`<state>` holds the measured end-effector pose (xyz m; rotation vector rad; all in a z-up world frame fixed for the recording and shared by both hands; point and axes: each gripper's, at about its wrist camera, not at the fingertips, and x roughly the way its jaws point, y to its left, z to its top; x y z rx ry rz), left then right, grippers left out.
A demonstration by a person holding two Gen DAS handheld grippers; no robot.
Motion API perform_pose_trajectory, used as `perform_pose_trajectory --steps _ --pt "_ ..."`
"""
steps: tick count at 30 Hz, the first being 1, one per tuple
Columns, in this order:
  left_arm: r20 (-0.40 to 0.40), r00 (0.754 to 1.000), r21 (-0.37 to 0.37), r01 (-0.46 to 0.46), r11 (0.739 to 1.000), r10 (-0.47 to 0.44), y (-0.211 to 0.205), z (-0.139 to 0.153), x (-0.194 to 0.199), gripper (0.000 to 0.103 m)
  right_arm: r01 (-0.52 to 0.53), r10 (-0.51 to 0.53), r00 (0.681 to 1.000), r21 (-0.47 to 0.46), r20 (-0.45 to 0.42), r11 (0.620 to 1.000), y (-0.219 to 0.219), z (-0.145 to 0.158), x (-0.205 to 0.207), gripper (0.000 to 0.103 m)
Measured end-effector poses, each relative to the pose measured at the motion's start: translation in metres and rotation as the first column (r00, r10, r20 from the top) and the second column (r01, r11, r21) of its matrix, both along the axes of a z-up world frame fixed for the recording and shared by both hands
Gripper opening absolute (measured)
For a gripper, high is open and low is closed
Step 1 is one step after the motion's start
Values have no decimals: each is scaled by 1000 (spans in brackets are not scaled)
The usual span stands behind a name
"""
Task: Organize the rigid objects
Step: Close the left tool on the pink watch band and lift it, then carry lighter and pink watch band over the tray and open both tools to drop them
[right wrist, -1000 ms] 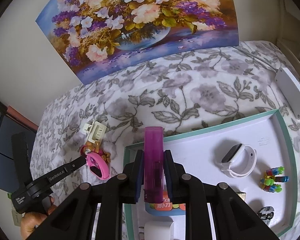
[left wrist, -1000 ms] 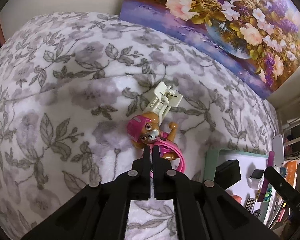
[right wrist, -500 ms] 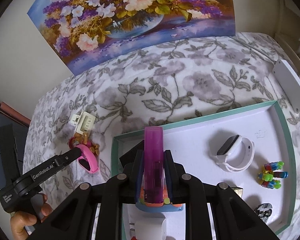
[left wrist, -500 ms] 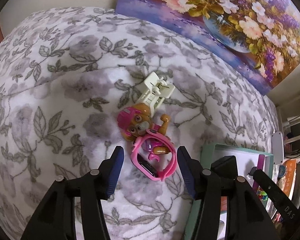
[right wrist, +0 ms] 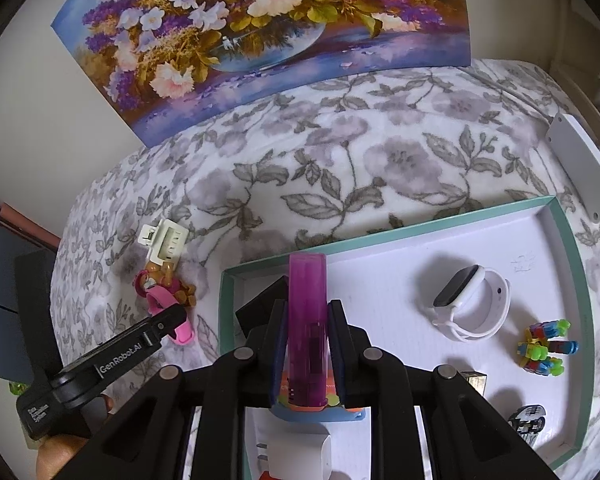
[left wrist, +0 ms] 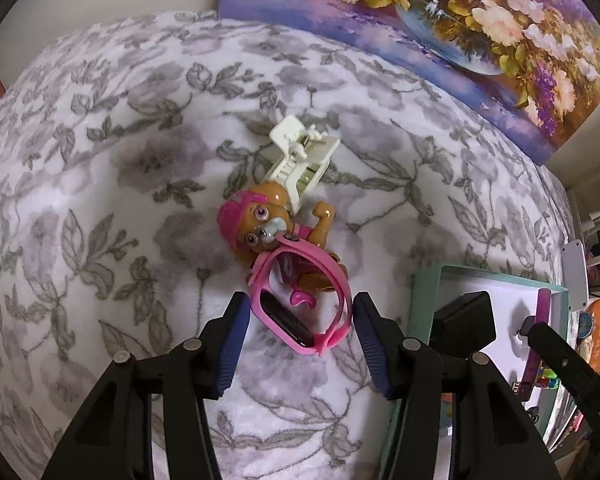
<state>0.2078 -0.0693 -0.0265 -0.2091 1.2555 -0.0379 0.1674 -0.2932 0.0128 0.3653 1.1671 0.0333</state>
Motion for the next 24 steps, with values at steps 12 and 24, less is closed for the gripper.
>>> perform_pose_trajectory --steps 12,24 --pt "138 986 -25 100 995 -96 -25 71 -14 55 50 -49 997 -21 59 999 -27 30 -9 21" --pt "86 953 -39 296 954 -292 -115 65 -32 55 159 -161 987 -129 -4 979 -95 23 -26 21"
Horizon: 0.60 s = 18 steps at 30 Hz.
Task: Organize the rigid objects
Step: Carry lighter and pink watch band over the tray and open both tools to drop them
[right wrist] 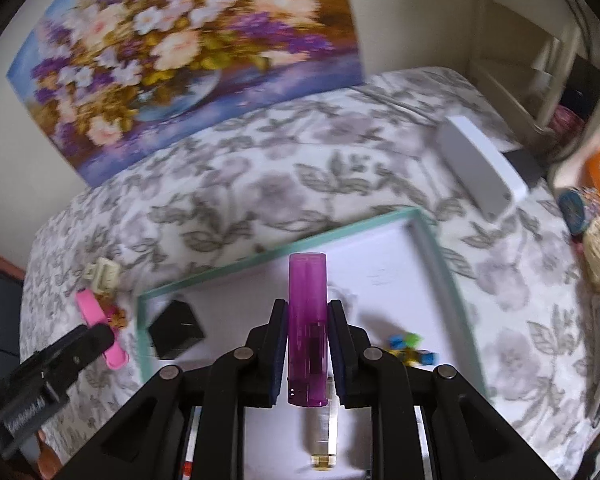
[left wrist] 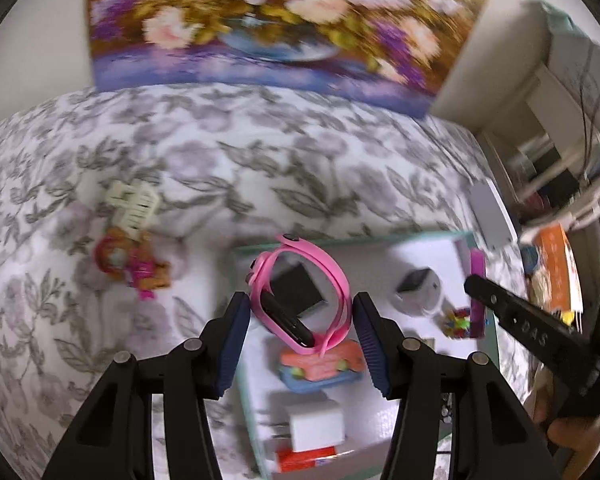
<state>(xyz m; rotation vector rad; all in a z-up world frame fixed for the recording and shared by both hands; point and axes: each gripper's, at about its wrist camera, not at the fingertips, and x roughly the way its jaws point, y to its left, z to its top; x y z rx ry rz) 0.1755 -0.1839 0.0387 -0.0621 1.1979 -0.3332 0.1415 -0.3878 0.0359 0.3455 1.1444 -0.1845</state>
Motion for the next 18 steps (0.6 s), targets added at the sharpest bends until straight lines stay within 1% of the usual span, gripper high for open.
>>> perform_pose_trajectory --steps 4,7,11,14,18 --pt "-8 999 16 49 999 -49 -20 -4 -10 55 21 -21 1000 -6 -22 1000 -13 -5 -4 21" --pt "-19 997 43 74 996 -73 -31 -12 -13 55 26 -27 999 -19 -42 999 -16 -10 -5 21" --pt "-45 996 73 81 994 -78 -37 -25 -13 55 25 -27 997 -33 -69 999 -16 -20 -4 21" --pt "-71 995 76 80 994 -74 -38 -33 -12 56 18 -21 996 -27 -86 999 -14 -27 -3 21" --pt "-87 993 79 83 993 -76 -39 -36 -12 56 24 -26 997 -27 -74 999 -14 -23 -3 21"
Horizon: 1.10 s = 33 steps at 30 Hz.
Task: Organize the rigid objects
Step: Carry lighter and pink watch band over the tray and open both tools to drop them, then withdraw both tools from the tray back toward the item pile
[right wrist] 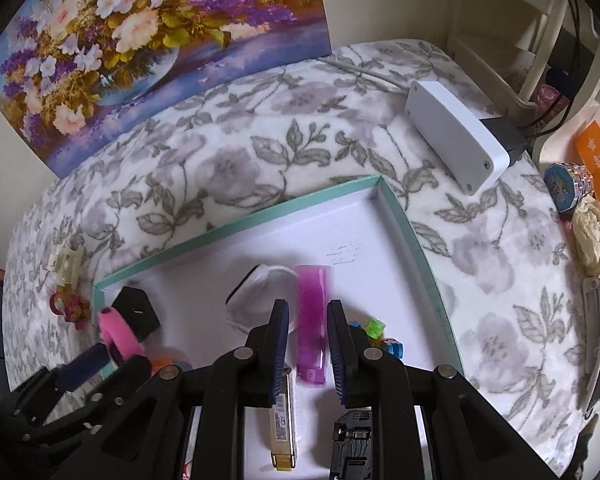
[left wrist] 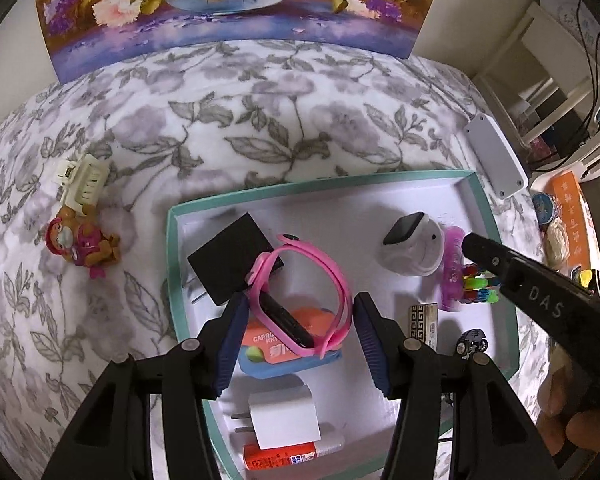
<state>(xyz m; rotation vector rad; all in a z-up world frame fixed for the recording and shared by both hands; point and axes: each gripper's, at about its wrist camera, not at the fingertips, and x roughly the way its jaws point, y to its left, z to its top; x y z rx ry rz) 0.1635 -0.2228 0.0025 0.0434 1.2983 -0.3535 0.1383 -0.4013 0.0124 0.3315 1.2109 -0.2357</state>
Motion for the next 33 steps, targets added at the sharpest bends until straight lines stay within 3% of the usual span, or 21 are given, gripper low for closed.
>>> perform_pose_trajectory --steps 11,14,16,27,33 --pt "37 996 -51 -79 996 81 27 25 9 69 -2 4 999 -31 39 1000 7 18 1 24" --pt "54 989 -48 -134 990 137 45 31 14 73 -7 9 999 -39 51 999 13 24 2 36" --pt "62 983 -45 -170 984 173 58 34 18 78 -18 20 998 -44 57 999 19 26 4 56" --pt "54 924 32 -381 924 379 141 16 38 81 -91 92 996 -51 11 995 55 10 15 68" --pt "68 887 73 -461 884 457 170 7 43 93 -99 100 995 -71 6 993 68 6 19 76"
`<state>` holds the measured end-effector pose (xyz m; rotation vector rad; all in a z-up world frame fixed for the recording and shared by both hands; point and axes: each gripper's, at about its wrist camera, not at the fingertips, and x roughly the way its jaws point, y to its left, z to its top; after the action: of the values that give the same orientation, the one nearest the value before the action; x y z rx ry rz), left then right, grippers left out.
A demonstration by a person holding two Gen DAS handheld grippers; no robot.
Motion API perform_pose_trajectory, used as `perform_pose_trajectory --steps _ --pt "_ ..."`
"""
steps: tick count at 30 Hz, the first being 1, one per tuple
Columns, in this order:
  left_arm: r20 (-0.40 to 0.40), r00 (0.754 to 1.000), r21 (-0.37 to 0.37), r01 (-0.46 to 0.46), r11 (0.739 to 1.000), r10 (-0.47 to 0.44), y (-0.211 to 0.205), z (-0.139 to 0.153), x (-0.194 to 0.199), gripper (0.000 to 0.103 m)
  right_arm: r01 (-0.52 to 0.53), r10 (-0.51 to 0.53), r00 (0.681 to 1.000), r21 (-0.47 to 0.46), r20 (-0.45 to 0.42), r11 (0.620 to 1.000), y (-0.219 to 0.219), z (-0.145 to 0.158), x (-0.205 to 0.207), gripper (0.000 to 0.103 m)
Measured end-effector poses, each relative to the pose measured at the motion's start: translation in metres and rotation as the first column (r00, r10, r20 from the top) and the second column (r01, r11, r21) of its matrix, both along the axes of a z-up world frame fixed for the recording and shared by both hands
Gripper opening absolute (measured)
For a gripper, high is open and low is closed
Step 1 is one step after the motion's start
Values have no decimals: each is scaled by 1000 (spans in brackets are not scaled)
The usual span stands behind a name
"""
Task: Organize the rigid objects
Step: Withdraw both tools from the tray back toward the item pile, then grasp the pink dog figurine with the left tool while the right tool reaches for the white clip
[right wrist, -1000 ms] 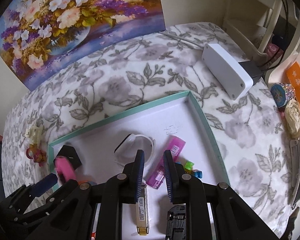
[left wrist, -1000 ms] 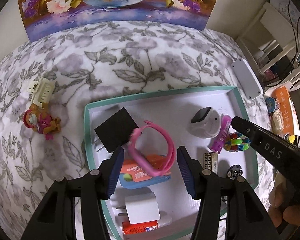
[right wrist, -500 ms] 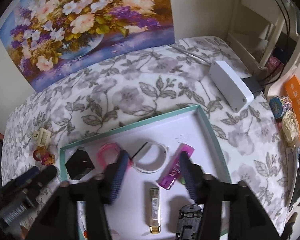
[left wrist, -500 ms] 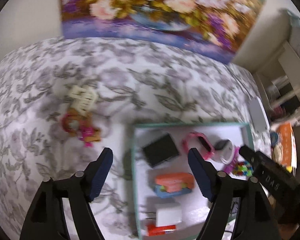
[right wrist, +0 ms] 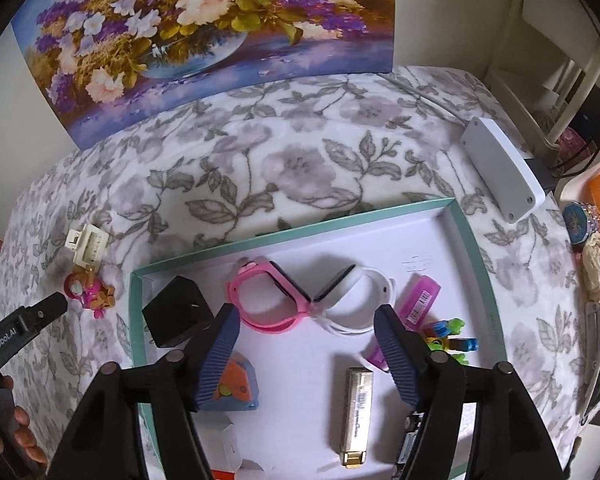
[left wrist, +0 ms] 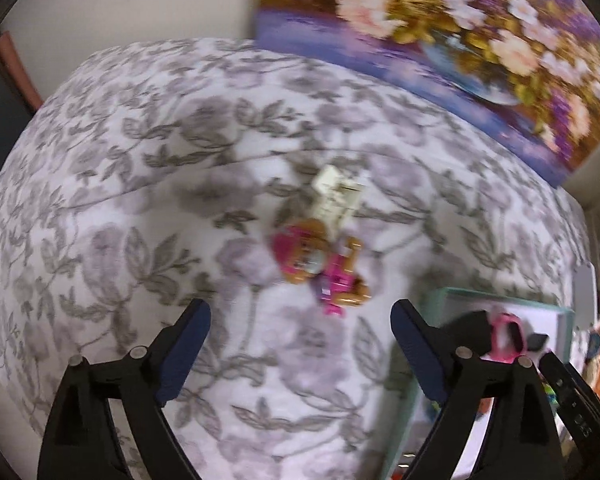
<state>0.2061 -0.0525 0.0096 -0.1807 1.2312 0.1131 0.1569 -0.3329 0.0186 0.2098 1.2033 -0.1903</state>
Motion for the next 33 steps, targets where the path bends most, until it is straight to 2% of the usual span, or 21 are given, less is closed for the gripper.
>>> perform_pose_trajectory --steps 3,7,13,24,30,33 --pt "1 998 4 -56 998 56 13 -3 1 95 -5 5 1000 -8 -3 1000 5 -1 2 83" --pt "20 993 -3 -116 993 116 29 -1 -1 95 -14 14 1000 -39 13 999 19 2 3 97" --pt "30 992 22 -123 992 122 42 0 -1 95 -59 60 997 -28 38 998 44 3 7 98" --pt "59 987 10 -147 989 147 69 1 -2 95 -141 140 989 2 51 990 90 -4 17 98" --pt "44 989 -16 -138 990 138 75 -7 4 95 -159 158 986 10 53 987 106 -9 22 98" --pt "24 989 -55 -143 988 145 74 -14 7 95 -164 164 985 13 56 986 109 -11 25 98"
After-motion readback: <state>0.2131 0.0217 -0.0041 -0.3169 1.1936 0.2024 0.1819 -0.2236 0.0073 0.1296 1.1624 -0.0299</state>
